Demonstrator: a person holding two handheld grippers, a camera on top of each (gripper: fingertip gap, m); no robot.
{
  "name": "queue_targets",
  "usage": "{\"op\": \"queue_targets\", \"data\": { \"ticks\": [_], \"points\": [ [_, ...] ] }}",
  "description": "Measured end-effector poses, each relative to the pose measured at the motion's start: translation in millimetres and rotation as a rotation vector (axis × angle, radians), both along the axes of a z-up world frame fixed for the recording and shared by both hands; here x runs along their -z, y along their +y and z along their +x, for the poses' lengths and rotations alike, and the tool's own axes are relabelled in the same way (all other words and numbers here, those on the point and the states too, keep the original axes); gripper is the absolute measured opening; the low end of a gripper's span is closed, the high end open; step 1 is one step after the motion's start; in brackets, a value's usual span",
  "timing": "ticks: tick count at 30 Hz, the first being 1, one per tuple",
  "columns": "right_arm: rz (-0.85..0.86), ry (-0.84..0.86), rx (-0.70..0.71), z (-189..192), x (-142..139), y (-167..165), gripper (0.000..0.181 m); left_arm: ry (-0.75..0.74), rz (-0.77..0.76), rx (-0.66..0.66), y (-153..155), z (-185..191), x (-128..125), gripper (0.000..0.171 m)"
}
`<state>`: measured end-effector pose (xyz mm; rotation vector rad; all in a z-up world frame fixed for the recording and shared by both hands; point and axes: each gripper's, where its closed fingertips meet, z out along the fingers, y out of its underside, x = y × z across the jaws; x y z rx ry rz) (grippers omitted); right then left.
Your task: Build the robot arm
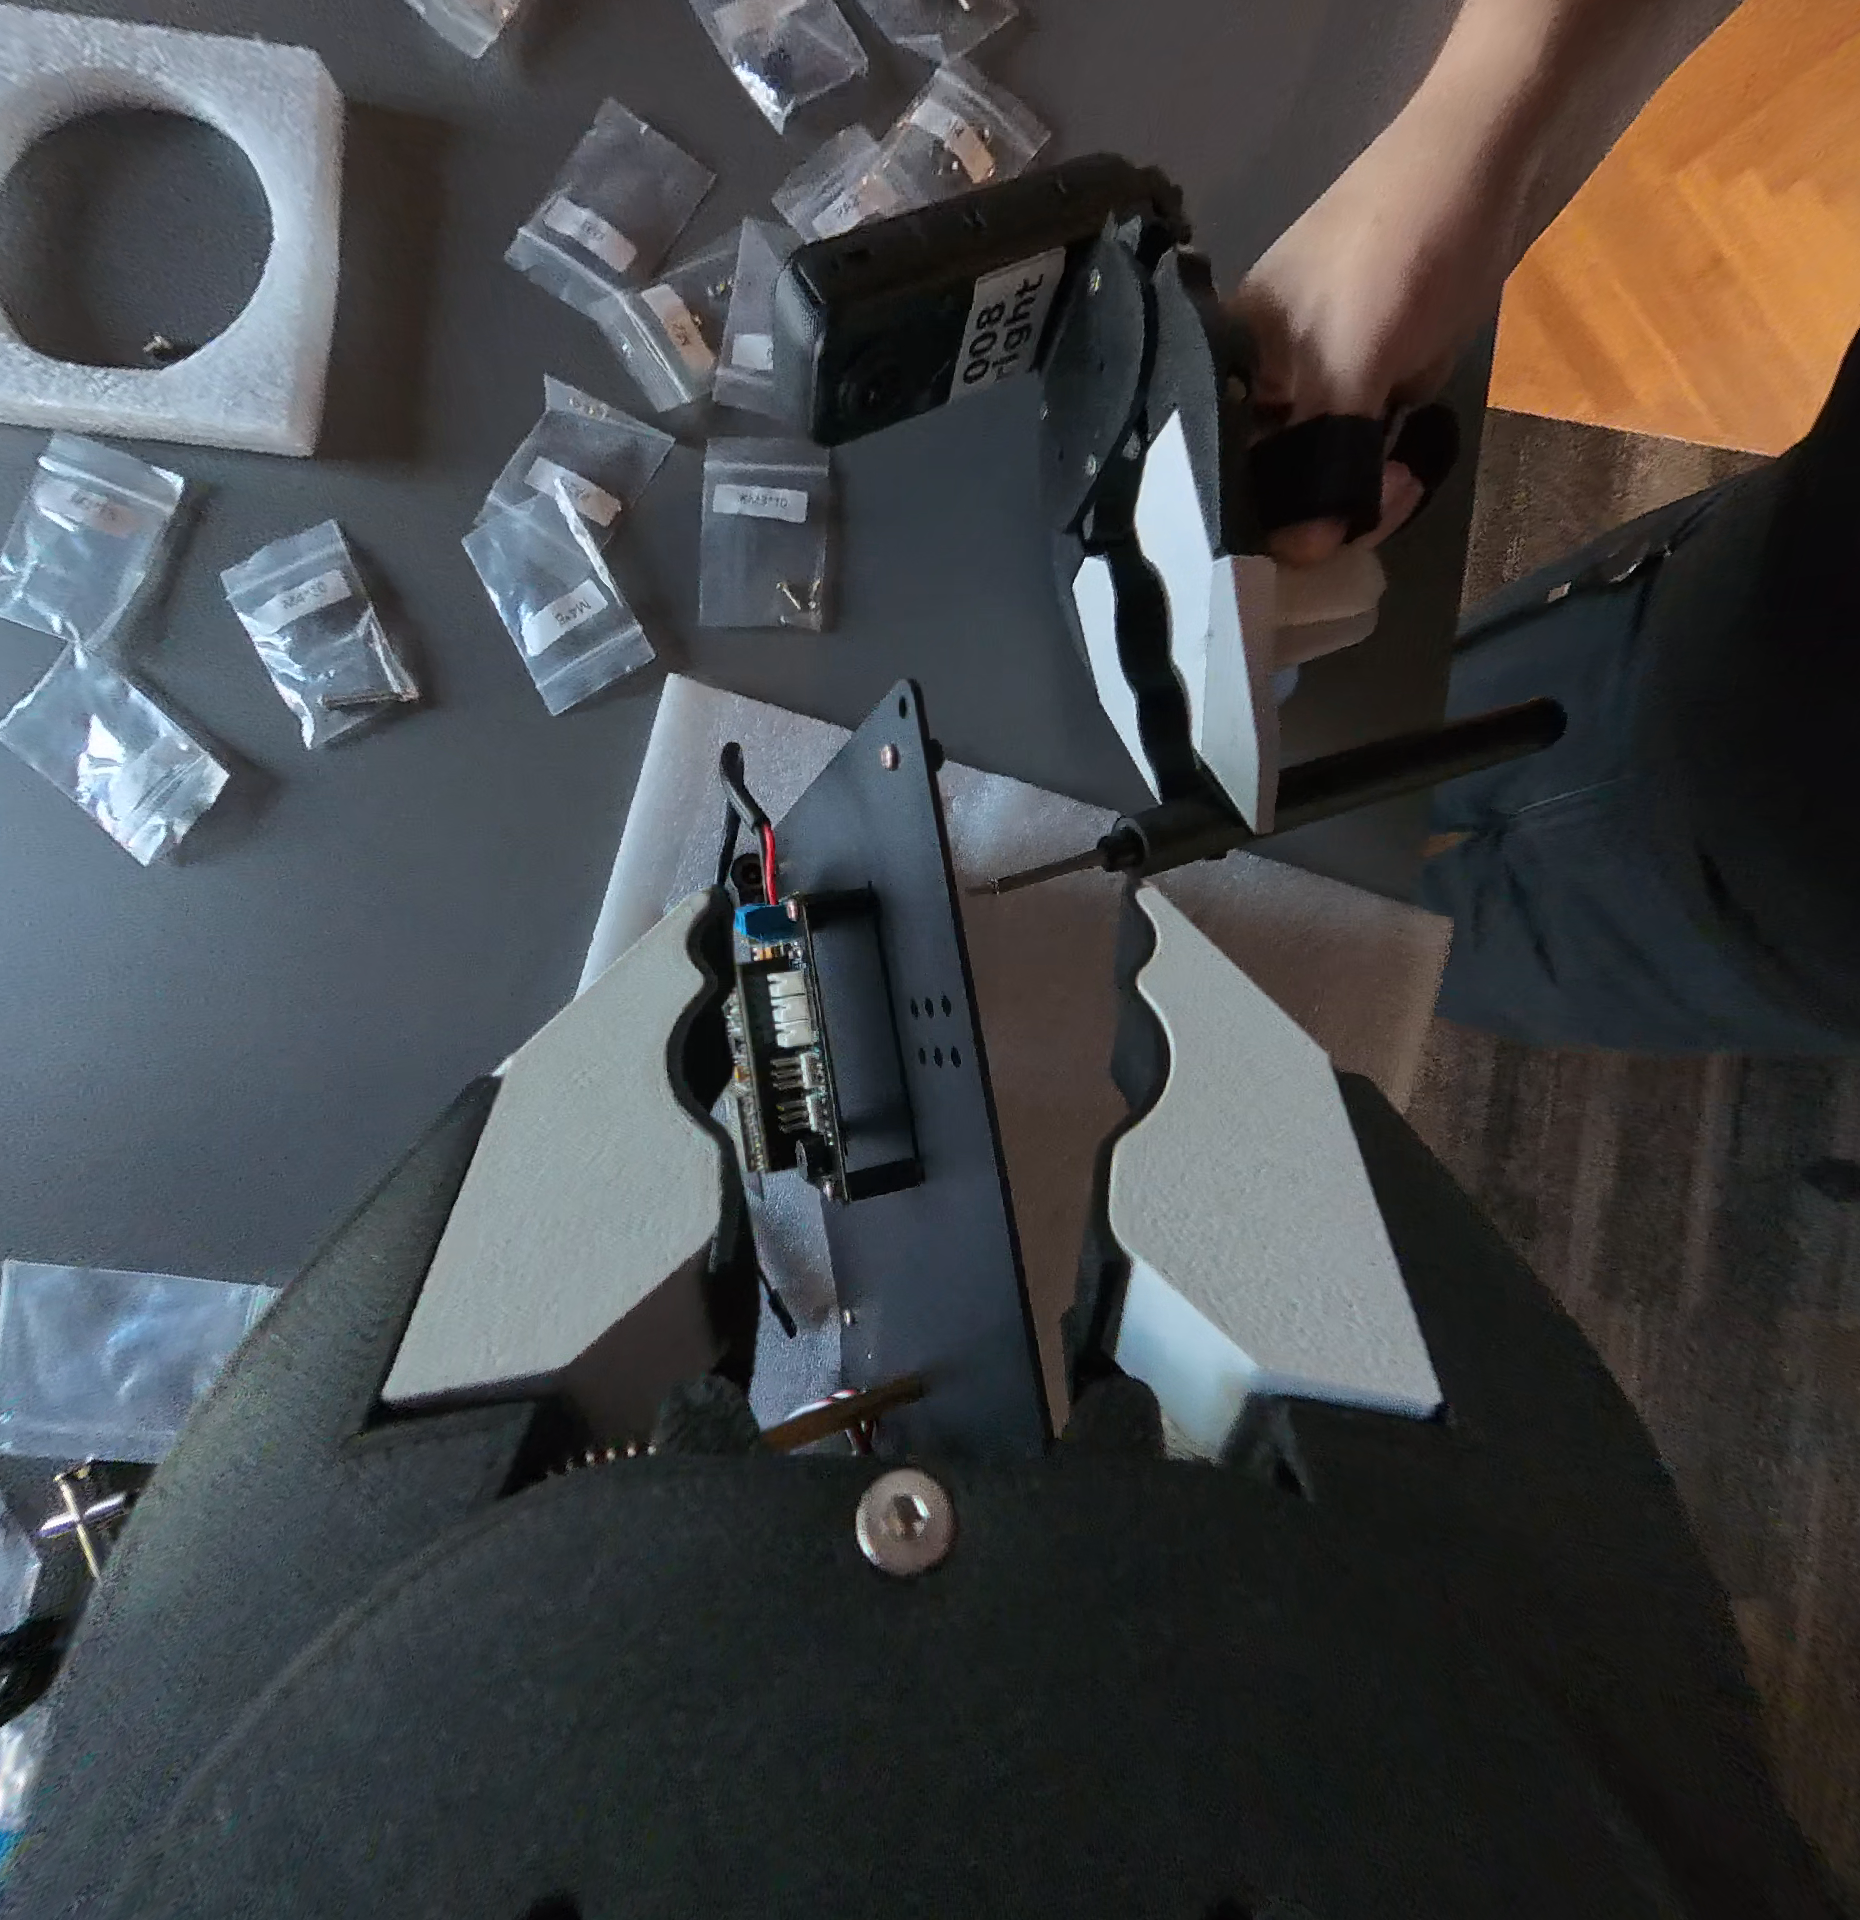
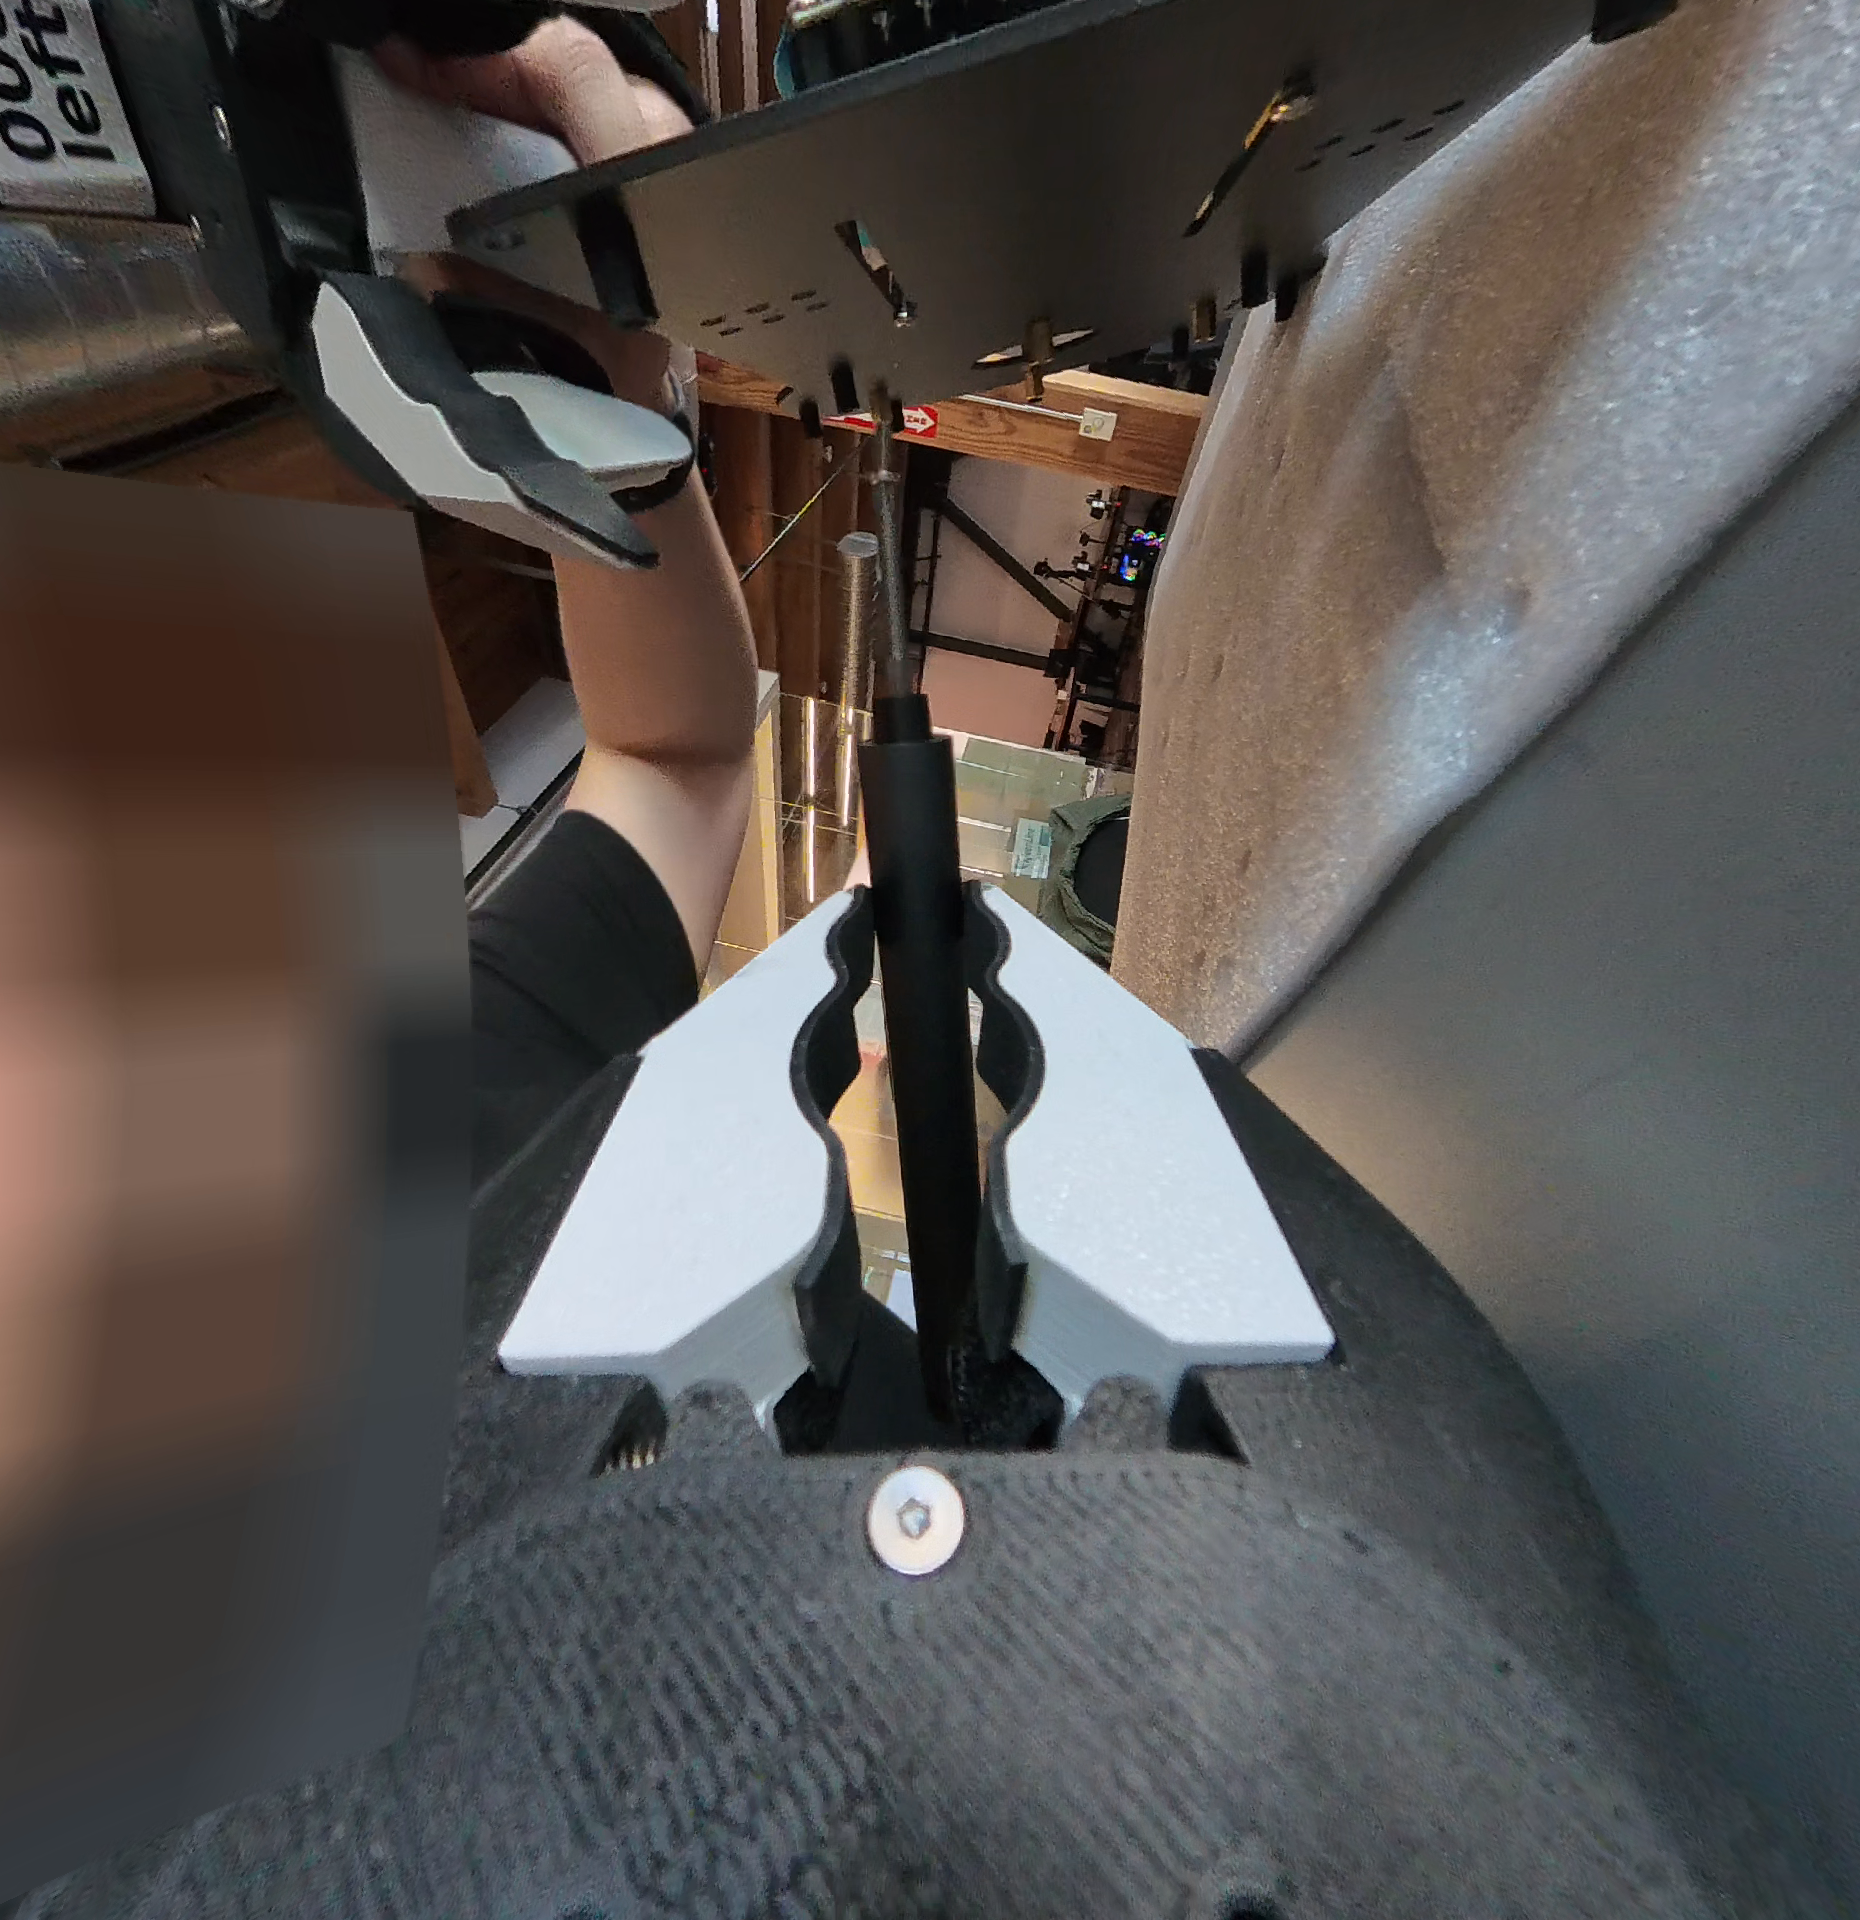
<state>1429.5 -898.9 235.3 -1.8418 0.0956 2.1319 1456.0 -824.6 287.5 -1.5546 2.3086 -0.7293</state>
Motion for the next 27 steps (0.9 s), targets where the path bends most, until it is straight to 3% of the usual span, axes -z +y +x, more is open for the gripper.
{"op": "queue_targets", "data": {
  "ticks": [11,27],
  "points": [
    [0.005,0.001,0.009,1,-1,1,0.016,0.045,-0.033,0.004,-3,-4,15,0.069],
    [0.031,-0.016,0.001,-1,-1,-3,0.016,0.042,-0.059,0.001,-6,-4,16,0.067]
  ]
}}
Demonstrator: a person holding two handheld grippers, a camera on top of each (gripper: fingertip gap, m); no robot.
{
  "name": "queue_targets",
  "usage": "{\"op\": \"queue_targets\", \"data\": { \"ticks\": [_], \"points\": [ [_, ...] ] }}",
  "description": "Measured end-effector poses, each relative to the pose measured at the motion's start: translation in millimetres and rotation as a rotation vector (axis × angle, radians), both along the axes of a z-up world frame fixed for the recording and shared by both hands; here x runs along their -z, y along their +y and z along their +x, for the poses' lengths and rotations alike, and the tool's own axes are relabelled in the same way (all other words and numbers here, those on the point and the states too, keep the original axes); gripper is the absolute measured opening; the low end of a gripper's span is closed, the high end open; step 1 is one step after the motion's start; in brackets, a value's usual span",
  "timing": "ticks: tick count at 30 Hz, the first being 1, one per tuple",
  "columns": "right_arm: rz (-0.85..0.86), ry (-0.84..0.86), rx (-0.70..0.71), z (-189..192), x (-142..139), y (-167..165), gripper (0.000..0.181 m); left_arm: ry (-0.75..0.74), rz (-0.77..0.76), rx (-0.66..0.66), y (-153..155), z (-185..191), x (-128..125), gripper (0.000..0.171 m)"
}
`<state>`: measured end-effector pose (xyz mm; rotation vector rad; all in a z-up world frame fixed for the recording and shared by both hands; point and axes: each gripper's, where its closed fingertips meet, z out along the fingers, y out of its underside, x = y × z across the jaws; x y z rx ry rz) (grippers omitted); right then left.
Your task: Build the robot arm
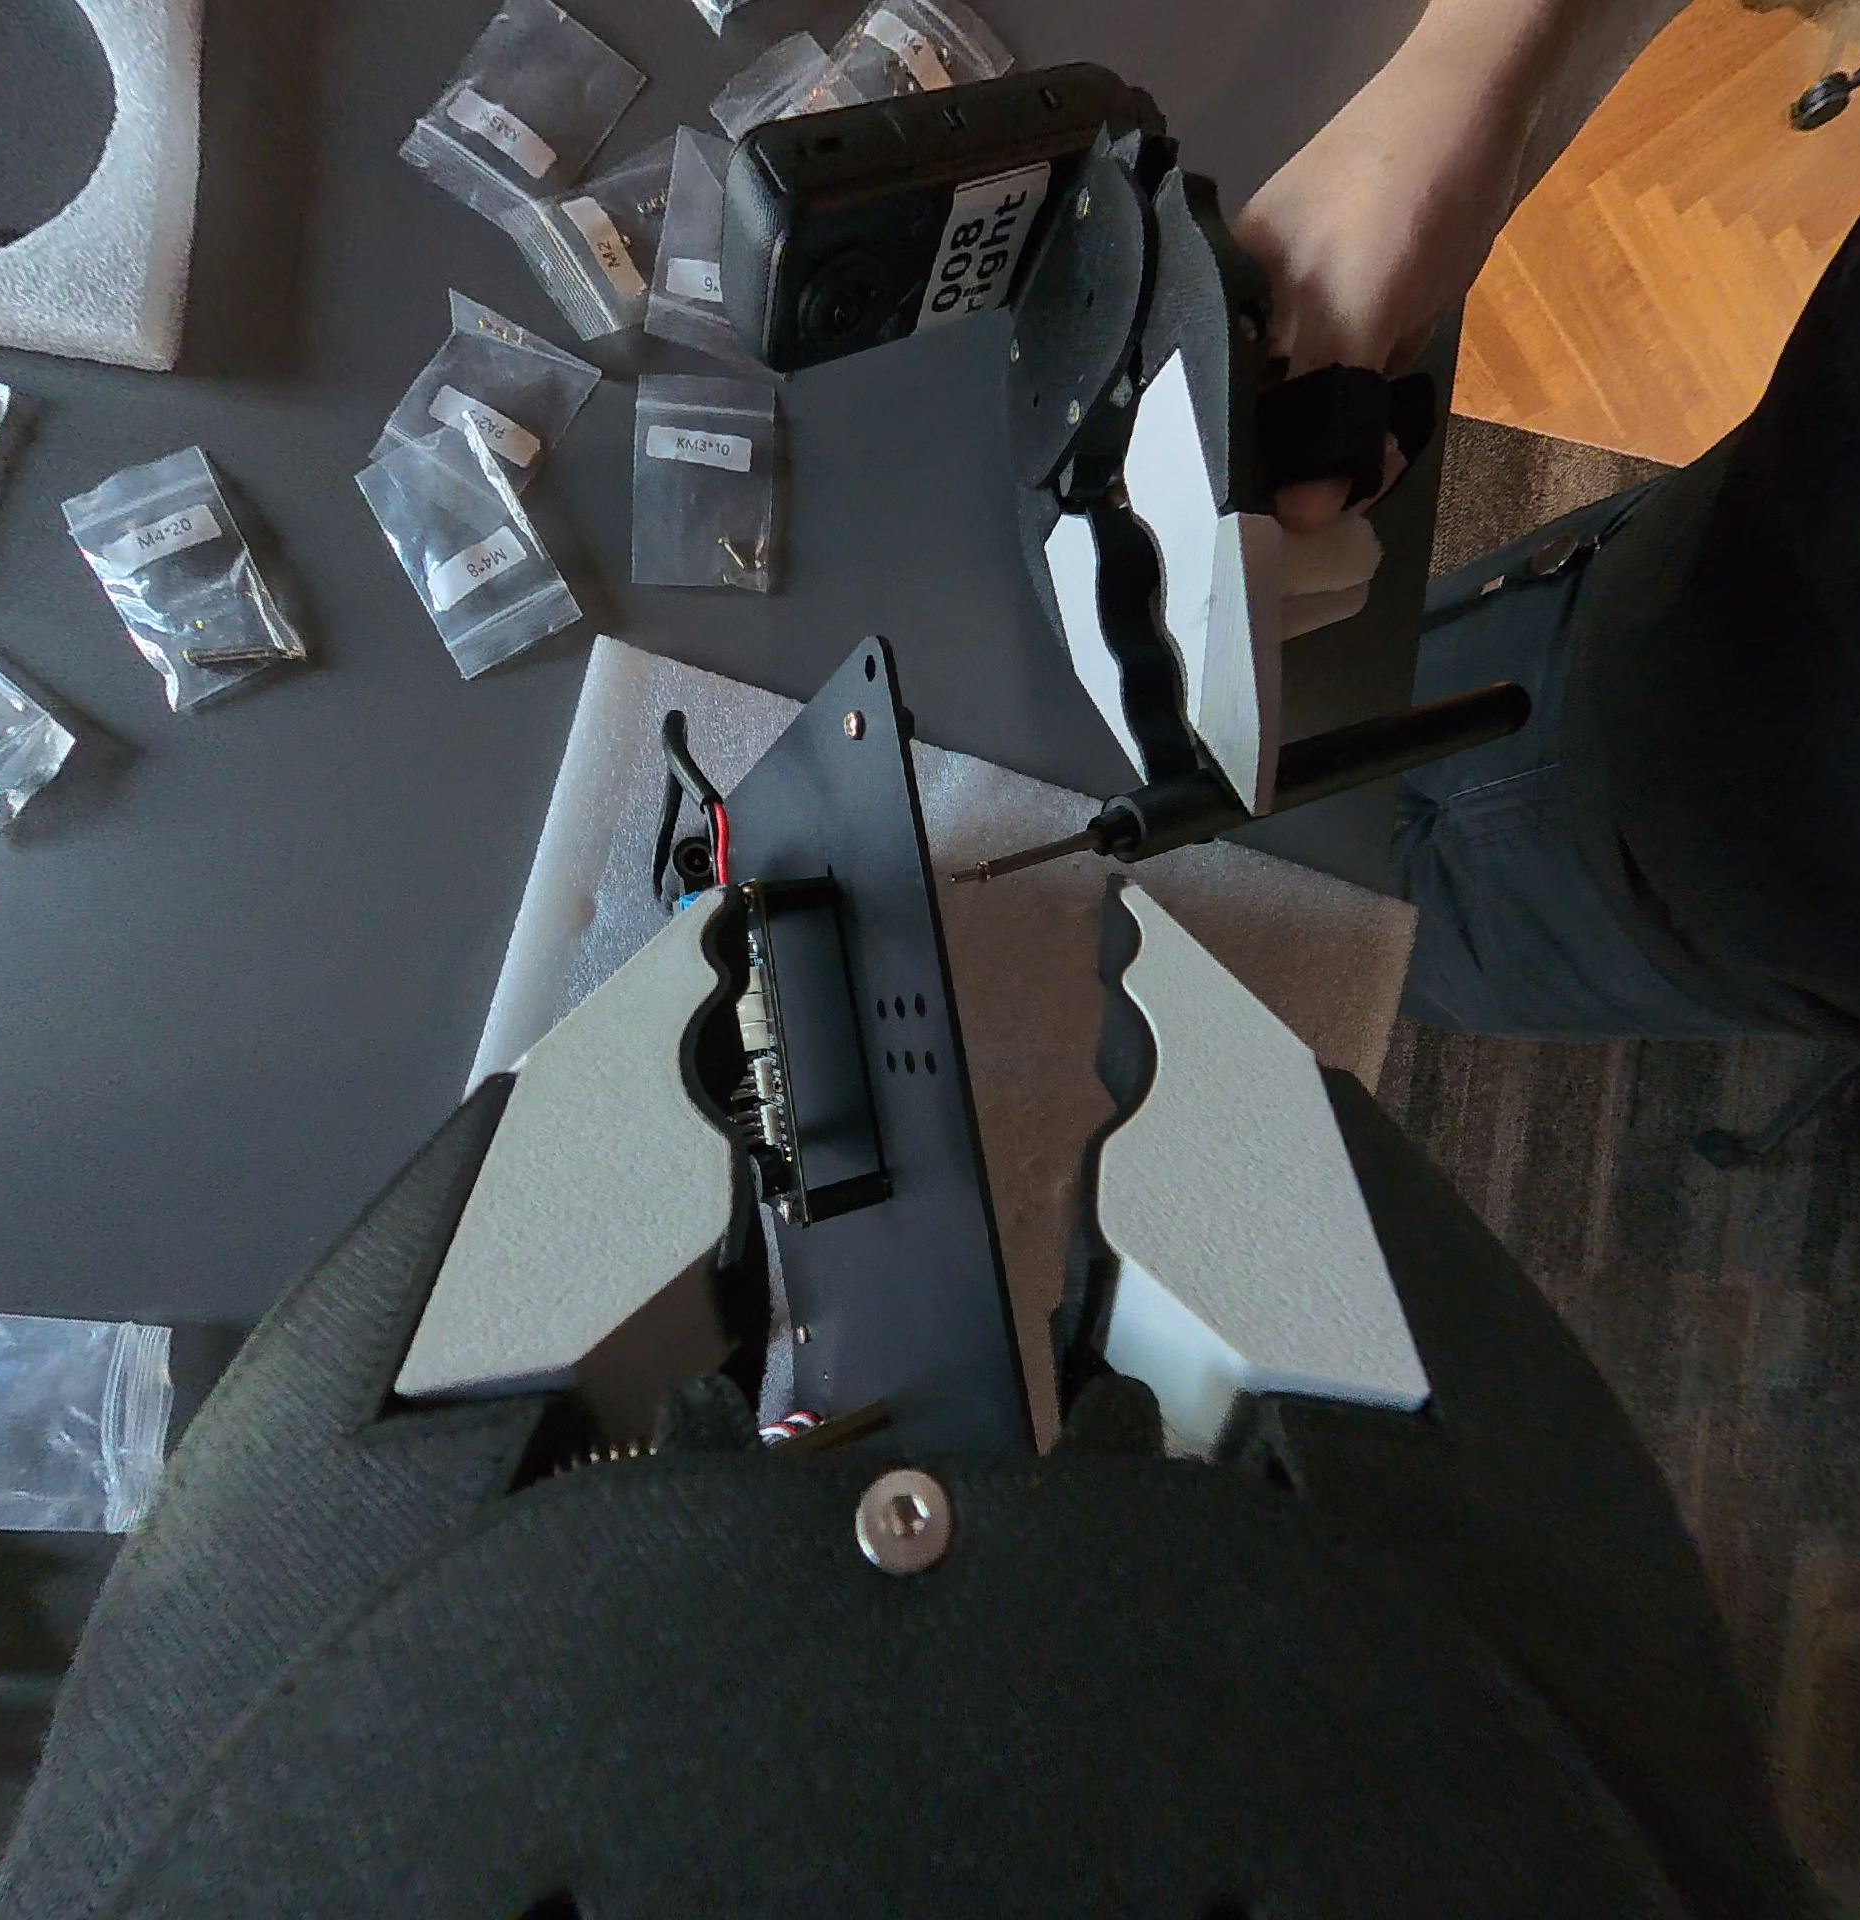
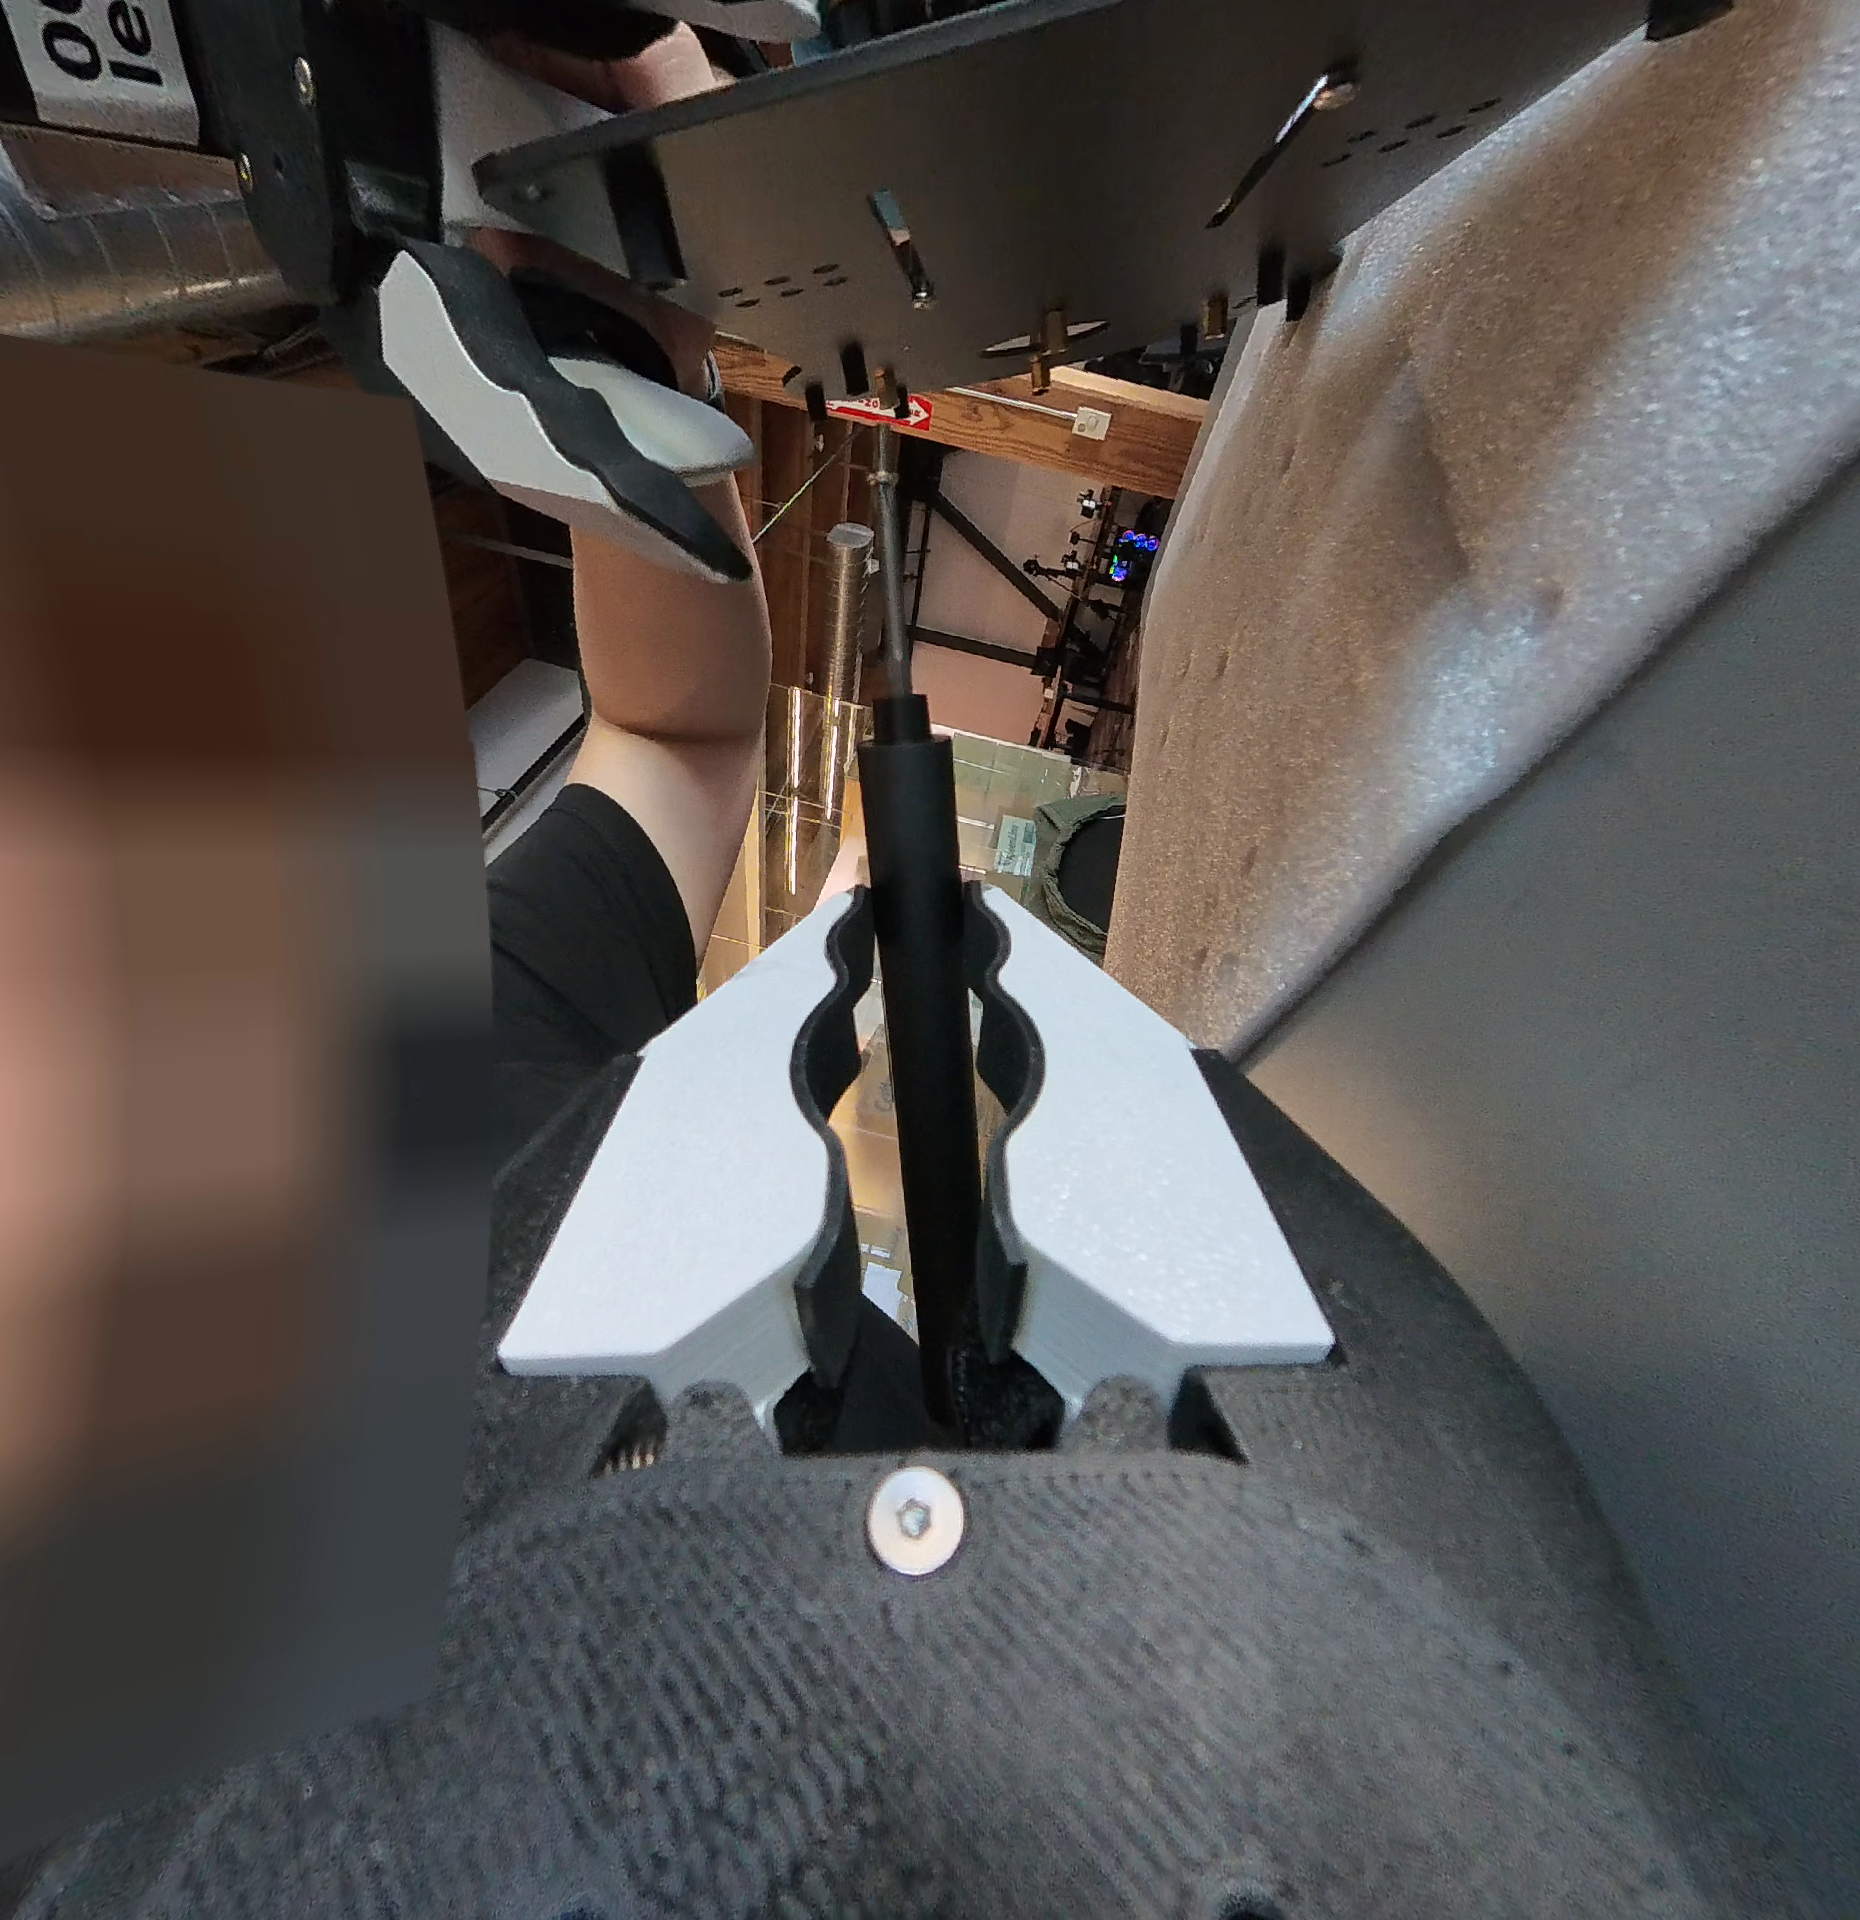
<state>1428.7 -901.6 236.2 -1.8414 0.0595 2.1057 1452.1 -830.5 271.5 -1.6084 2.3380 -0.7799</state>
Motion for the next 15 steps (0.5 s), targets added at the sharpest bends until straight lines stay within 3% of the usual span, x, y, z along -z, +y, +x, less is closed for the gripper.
{"op": "queue_targets", "data": {
  "ticks": [15],
  "points": [
    [0.015,-0.026,0.055,3,0,14,0.016,-0.033,-0.05,-0.049,0,3,-1,0.066]
  ]
}}
